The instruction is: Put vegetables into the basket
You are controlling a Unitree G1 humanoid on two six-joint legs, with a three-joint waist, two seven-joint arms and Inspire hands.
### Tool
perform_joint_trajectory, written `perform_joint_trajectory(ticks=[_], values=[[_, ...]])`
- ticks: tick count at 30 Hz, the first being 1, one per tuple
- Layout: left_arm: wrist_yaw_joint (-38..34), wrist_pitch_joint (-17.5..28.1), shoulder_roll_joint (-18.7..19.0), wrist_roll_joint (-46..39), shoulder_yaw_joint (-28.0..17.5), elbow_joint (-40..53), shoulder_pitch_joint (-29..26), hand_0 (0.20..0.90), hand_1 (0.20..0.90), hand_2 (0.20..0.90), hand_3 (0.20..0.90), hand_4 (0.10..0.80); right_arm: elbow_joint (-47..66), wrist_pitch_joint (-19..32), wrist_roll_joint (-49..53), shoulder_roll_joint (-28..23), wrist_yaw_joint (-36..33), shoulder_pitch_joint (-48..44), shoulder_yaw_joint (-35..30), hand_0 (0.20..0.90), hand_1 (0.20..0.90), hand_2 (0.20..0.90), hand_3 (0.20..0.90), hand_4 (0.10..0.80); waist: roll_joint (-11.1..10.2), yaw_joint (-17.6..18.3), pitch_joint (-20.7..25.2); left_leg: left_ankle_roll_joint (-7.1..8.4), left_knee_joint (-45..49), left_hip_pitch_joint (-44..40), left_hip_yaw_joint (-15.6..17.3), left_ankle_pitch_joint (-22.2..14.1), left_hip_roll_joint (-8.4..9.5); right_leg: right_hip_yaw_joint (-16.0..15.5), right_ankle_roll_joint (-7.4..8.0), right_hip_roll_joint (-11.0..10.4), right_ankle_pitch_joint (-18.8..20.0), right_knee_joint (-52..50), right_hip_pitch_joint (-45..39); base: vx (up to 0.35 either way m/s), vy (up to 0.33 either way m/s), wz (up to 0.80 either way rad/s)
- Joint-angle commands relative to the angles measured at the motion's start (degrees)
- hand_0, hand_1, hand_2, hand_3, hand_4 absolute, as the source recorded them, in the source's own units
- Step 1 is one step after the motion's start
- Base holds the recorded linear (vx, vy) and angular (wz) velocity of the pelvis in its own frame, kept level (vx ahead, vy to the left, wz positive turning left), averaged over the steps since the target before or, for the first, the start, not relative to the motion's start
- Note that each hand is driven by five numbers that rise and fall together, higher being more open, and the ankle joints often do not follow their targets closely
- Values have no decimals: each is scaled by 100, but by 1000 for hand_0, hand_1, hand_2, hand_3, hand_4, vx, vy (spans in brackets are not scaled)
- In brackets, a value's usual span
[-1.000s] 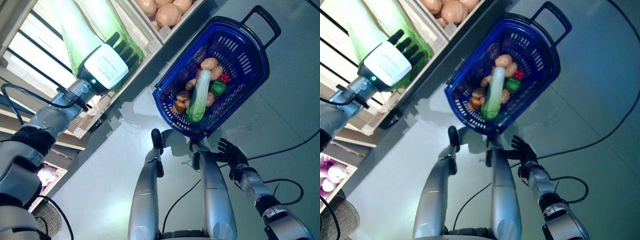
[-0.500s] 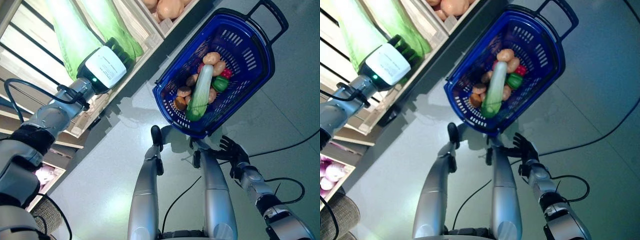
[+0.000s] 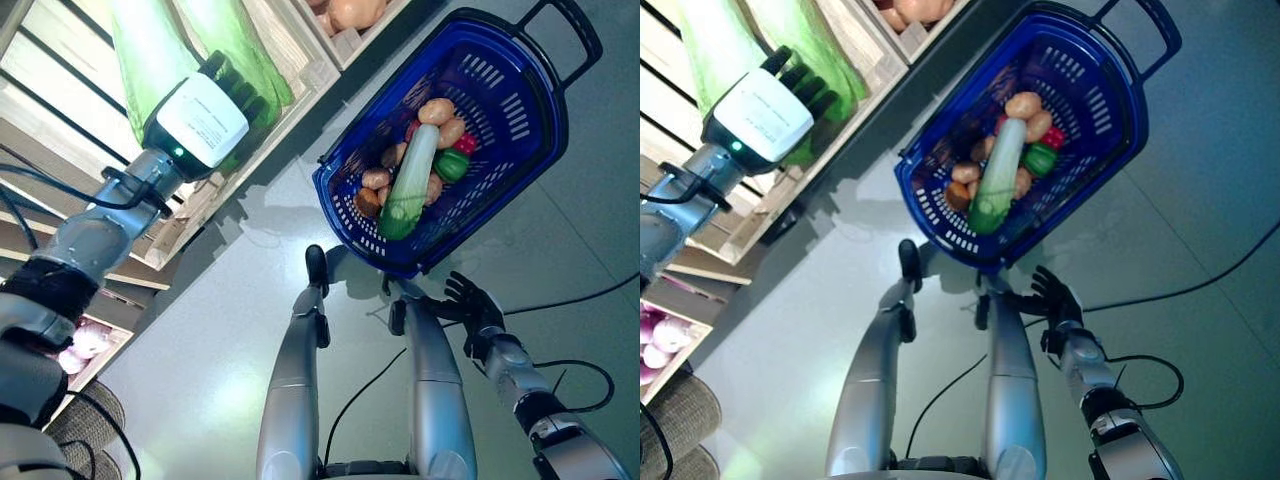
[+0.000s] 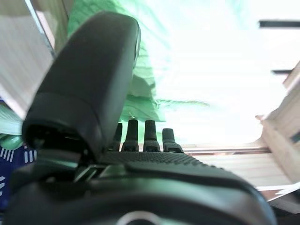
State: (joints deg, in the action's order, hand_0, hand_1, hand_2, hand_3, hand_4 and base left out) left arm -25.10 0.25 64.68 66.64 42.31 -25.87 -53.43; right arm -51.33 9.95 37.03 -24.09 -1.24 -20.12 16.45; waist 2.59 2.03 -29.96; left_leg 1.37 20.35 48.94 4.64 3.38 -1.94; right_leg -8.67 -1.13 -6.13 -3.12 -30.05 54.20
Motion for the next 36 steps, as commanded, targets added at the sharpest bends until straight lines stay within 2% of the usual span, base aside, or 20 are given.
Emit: perform_joint_trajectory(ticks=[1,8,15,21,28,34,35,36], values=[[-18,-476,742,-37,-887,337,-58,900,900,900,900,800,344,211,178,-217,-201,763,-200,900,900,900,900,800,234,12,17,20,273,192,-18,-226,139,41,290,21,276,640,-403,3,3,6],[164,-481,795,-143,-771,91,-84,900,900,900,900,800,330,240,213,-225,-202,760,-224,900,900,900,900,800,241,-5,17,20,281,200,-22,-245,131,5,312,-12,271,635,-398,0,1,1],[-639,-688,716,-140,-1005,-187,342,900,900,900,900,800,425,271,121,-288,-149,802,-293,900,900,900,900,800,244,19,17,14,249,276,-15,-184,121,36,308,10,309,625,-302,3,49,1],[-1080,-820,525,-157,-915,-765,489,900,900,900,900,800,509,200,121,-329,-170,830,-297,900,900,900,900,800,194,58,17,14,328,379,3,-202,74,60,310,25,302,546,-207,2,19,0],[-1229,-605,333,426,-652,-1044,323,900,900,900,900,800,687,152,133,-368,-223,765,-220,900,900,900,900,800,139,128,17,32,344,469,24,-199,61,93,315,55,328,529,-104,6,17,-1],[-1571,-848,204,273,-457,-1200,111,900,900,900,900,800,774,104,159,-420,-248,716,-182,900,900,900,900,800,90,194,17,43,426,562,62,-211,11,125,314,47,330,457,-15,9,29,-2],[-1550,-837,206,172,-355,-1260,-54,834,834,834,834,756,780,90,170,-424,-247,700,-173,900,900,900,900,800,71,209,17,44,464,602,64,-212,2,130,310,49,335,429,17,0,0,0],[-1603,-828,168,165,-334,-1318,-108,580,580,580,580,587,774,87,182,-426,-245,694,-165,900,900,900,900,800,60,218,17,46,492,625,66,-218,-6,135,308,48,334,412,36,0,0,0]])
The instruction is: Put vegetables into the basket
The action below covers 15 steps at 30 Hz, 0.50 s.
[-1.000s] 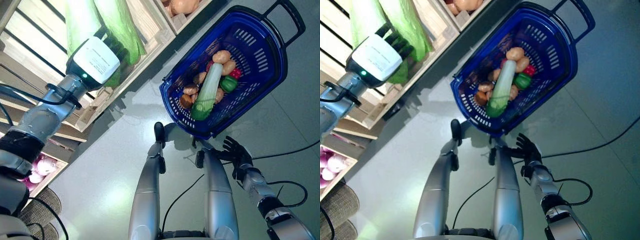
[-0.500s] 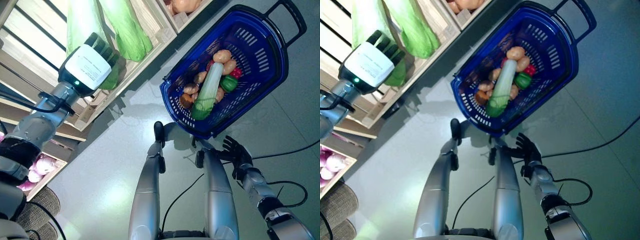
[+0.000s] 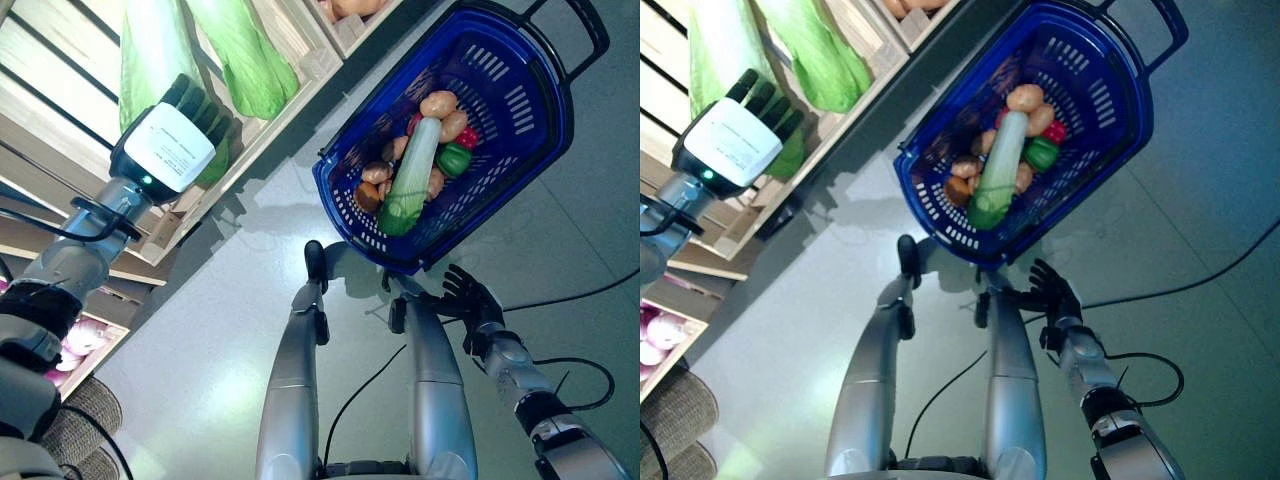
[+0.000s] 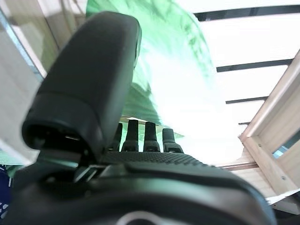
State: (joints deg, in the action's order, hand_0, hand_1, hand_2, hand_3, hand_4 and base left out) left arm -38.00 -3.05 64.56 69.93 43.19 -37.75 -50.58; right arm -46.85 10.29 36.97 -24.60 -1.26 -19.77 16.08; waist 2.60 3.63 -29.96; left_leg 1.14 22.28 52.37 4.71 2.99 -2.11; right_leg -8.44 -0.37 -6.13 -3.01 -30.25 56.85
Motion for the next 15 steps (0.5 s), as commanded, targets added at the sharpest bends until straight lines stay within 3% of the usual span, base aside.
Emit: perform_joint_trajectory(ticks=[1,3,15], values=[[-351,-482,155,-177,-413,-193,-433,545,545,545,545,563,330,46,193,-376,-236,661,-123,900,900,900,900,800,44,69,17,71,319,295,58,-180,3,110,232,47,329,418,-218,0,0,0],[-381,-476,60,-193,-343,-303,-578,300,300,300,300,400,344,7,195,-361,-266,636,-102,900,900,900,900,800,14,91,17,69,352,332,68,-180,-11,115,229,53,335,390,-182,17,7,-4],[-492,-508,-221,-362,-348,-626,-561,300,300,300,300,400,345,17,239,-313,-284,603,-52,900,900,900,900,800,-31,135,17,85,413,281,92,-216,-22,136,224,67,324,384,-236,1,1,0]])
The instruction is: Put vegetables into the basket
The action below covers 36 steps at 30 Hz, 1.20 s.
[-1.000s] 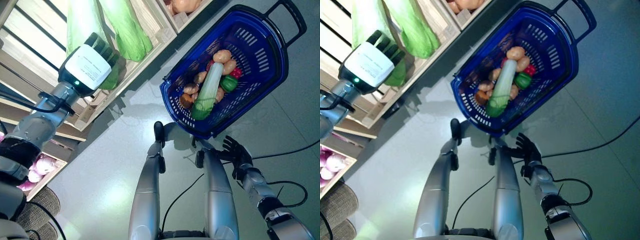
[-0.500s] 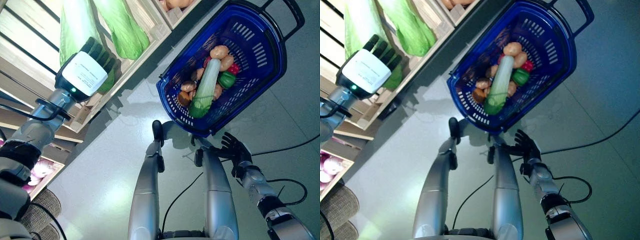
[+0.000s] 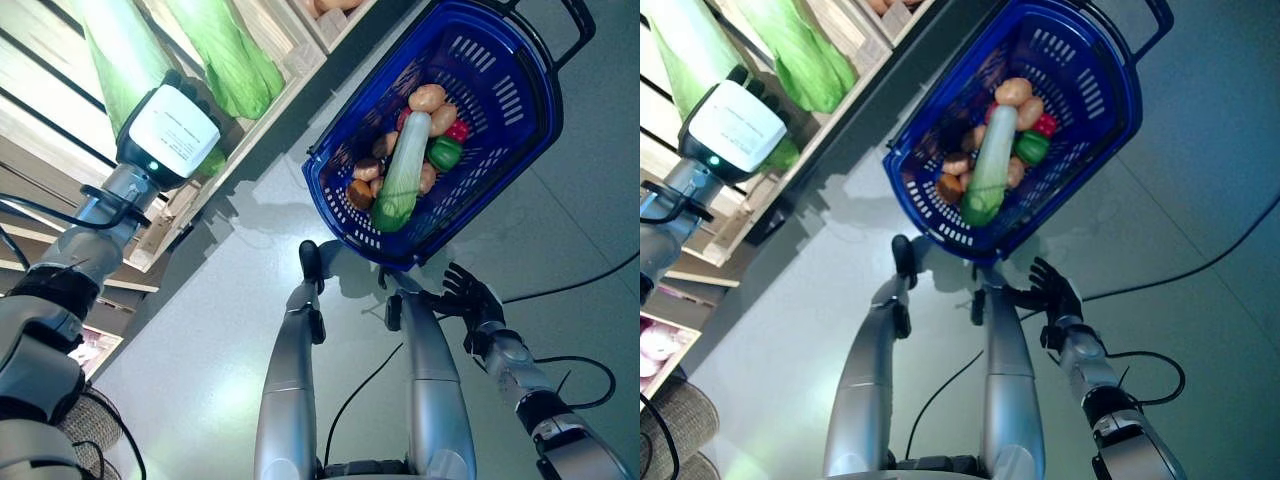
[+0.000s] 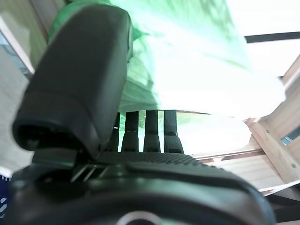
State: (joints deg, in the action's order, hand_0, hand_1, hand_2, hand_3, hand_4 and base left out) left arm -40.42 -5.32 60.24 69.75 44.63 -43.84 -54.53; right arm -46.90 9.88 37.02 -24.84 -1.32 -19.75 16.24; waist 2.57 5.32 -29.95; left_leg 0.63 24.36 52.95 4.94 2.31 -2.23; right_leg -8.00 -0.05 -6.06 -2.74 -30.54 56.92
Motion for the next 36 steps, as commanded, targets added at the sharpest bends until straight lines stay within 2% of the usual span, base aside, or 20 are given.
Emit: perform_joint_trajectory(ticks=[1,7,12,18,21,23,24,28,29,30,31,32,33,34,35,36], values=[[-260,-307,187,-367,-545,2,-120,300,300,300,300,400,373,52,223,-290,-265,614,-84,900,900,900,900,800,-27,-34,16,141,191,188,68,-150,-1,96,193,68,292,428,-276,0,0,0],[-480,-300,202,-828,-639,75,-101,300,300,300,300,400,401,73,251,-260,-274,662,-75,900,900,900,900,800,-69,-29,16,163,121,-86,80,-162,1,84,196,110,264,543,-555,0,0,0],[-1013,-69,196,-1482,-1004,323,176,300,300,300,300,400,351,65,196,-205,-355,733,-110,900,900,900,900,800,-122,-94,16,205,-168,-668,100,-112,18,21,201,113,260,849,-1164,-7,-28,-6],[-1518,328,110,-2253,-1626,900,658,300,300,300,300,400,305,167,192,-73,-471,824,-182,900,900,900,900,800,-165,-237,16,267,-696,-1481,112,16,90,-157,265,8,326,1336,-2061,-21,-43,2],[-1739,536,-2,-2754,-2114,1318,1102,300,300,300,300,400,423,246,402,19,-610,885,-203,900,900,900,900,800,-186,-353,16,295,-1046,-2044,108,92,129,-289,314,-66,349,1604,-2632,0,-46,1],[-1889,782,-213,-2982,-2607,1589,1539,300,300,300,300,400,476,331,337,142,-677,969,-320,900,900,900,900,800,-208,-449,99,311,-1251,-2475,73,72,151,-410,334,-85,290,1738,-3086,41,-63,5],[-1890,797,-220,-3003,-2642,1612,1571,300,300,300,300,400,483,334,328,148,-684,976,-321,900,900,900,900,800,-207,-448,121,308,-1277,-2477,68,97,152,-420,331,-83,311,1763,-3093,58,-65,2],[-2044,1479,-810,-3705,-3651,2429,2747,300,300,300,300,400,781,403,23,380,-920,1389,-475,900,900,900,900,800,-280,-583,524,331,-1803,-3172,-63,132,100,-562,351,-55,290,2156,-3817,80,-70,4],[-2044,1479,-810,-3705,-3651,2429,2747,300,300,300,300,400,781,403,23,380,-920,1389,-475,900,900,900,900,800,-280,-583,524,331,-1803,-3172,-63,132,100,-562,351,-55,290,2156,-3817,136,-72,12],[-1968,2176,-1173,-4148,-4023,2937,3308,300,300,300,300,400,994,439,-153,458,-975,1615,-560,900,900,900,900,800,-314,-610,700,338,-2022,-3475,-128,167,89,-596,365,-40,317,2364,-4155,172,-71,15],[-1853,2446,-1516,-4210,-4219,3291,3627,300,300,300,300,400,1119,487,-318,519,-981,1791,-626,900,900,900,900,800,-335,-631,834,358,-2162,-3692,-171,164,82,-616,361,-26,309,2513,-4415,178,-74,14],[-1804,2610,-1574,-4391,-4257,3367,3695,300,300,300,300,400,1147,516,-354,531,-978,1828,-639,900,900,900,900,800,-333,-624,870,358,-2198,-3716,-184,194,83,-626,357,-21,339,2561,-4454,198,-57,14],[-1148,3221,-2031,-5133,-4495,3714,4052,300,300,300,300,400,1401,517,-600,584,-1037,2002,-720,900,900,900,900,800,-352,-645,1033,378,-2342,-3985,-231,187,74,-657,371,-7,339,2728,-4754,109,-32,15],[-958,3395,-2122,-5406,-4555,3796,4126,300,300,300,300,400,1470,566,-676,588,-1054,2037,-737,900,900,900,900,800,-350,-634,1074,375,-2373,-4003,-245,214,74,-672,371,-4,370,2782,-4788,182,-47,21],[-362,3596,-2537,-5856,-4649,4123,4409,300,300,300,300,400,1808,424,-793,630,-1138,2156,-839,900,900,900,900,800,-369,-654,1206,378,-2440,-4193,-271,185,68,-680,377,15,363,2890,-4992,86,-23,18],[-249,3660,-2608,-6016,-4658,4197,4471,300,300,300,300,400,1878,424,-817,638,-1147,2188,-867,900,900,900,900,800,-371,-652,1249,374,-2458,-4209,-279,202,67,-687,376,18,386,2924,-5015,172,-29,6]])
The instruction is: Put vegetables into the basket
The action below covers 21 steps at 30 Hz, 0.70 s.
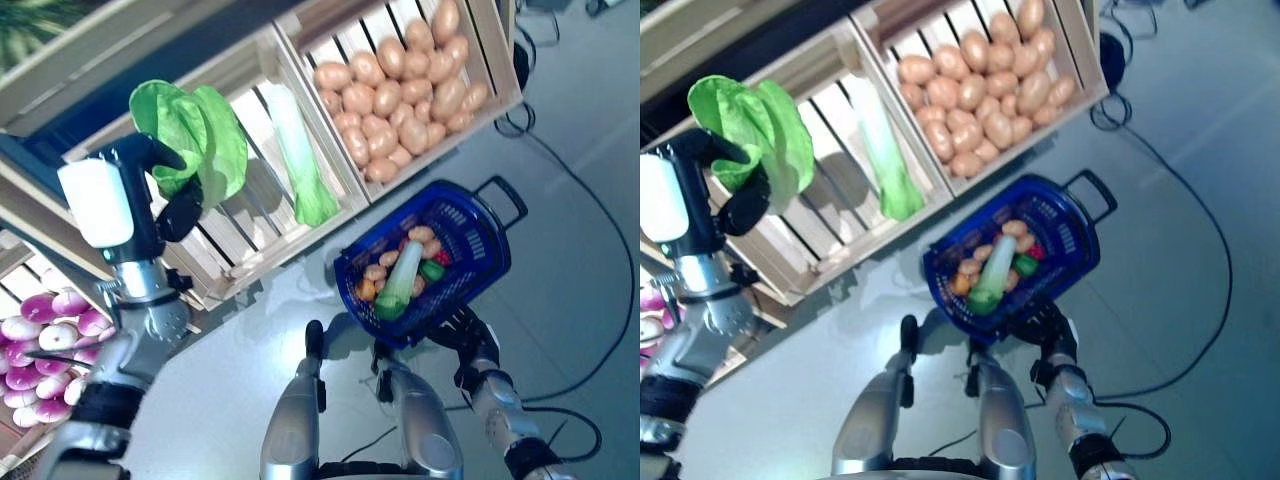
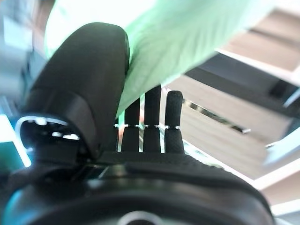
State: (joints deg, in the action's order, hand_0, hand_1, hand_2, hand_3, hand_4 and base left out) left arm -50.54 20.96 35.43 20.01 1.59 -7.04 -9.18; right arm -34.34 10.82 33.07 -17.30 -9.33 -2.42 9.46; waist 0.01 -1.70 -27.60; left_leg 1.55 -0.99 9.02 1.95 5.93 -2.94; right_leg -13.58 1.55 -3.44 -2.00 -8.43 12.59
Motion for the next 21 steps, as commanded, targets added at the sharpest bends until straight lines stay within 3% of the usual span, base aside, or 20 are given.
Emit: perform_joint_trajectory(ticks=[1,3,5,6,13,16,21], values=[[1359,1150,-379,-1821,-331,678,128,300,300,300,300,400,845,327,-580,-112,-345,540,-295,900,900,900,900,800,-130,38,1156,262,42,-12,-3,-217,131,-131,214,-219,303,801,-779,109,-4,-1],[2217,1234,-747,-3085,-268,804,235,300,300,300,300,400,1104,347,-712,-100,-294,572,-360,900,900,900,900,800,-153,33,1283,236,33,-165,-19,-249,109,-132,205,-209,314,863,-947,112,-3,-2],[2628,1277,-862,-3569,-196,827,275,300,300,300,300,400,1204,407,-822,-92,-252,579,-375,900,900,900,900,800,-170,43,1357,222,28,-215,-24,-248,104,-134,203,-205,343,909,-998,89,-2,0],[3346,1233,-1073,-4341,-94,921,346,300,300,300,300,400,1452,454,-1034,-89,-180,589,-416,900,900,900,900,800,-195,48,1469,202,2,-360,-12,-281,88,-135,212,-204,374,967,-1117,114,1,0],[4619,772,-1264,-5316,221,1307,488,300,300,300,300,400,2195,624,-1253,-236,246,754,-520,900,900,900,900,800,-232,88,1815,132,-186,-787,98,-348,67,-131,263,-211,433,1112,-1426,108,21,-4],[5094,328,-1362,-6088,279,1399,486,300,300,300,300,400,2561,664,-1318,-338,562,790,-531,900,900,900,900,800,-239,121,1931,94,-273,-947,143,-392,71,-94,297,-226,425,1146,-1526,56,30,-10],[5432,-192,-1336,-6131,577,1430,410,300,300,300,300,400,3031,377,-1232,-644,1246,612,-375,900,900,900,900,800,-283,142,2048,26,-362,-1151,214,-483,77,-32,351,-240,454,1219,-1632,38,22,-6]])
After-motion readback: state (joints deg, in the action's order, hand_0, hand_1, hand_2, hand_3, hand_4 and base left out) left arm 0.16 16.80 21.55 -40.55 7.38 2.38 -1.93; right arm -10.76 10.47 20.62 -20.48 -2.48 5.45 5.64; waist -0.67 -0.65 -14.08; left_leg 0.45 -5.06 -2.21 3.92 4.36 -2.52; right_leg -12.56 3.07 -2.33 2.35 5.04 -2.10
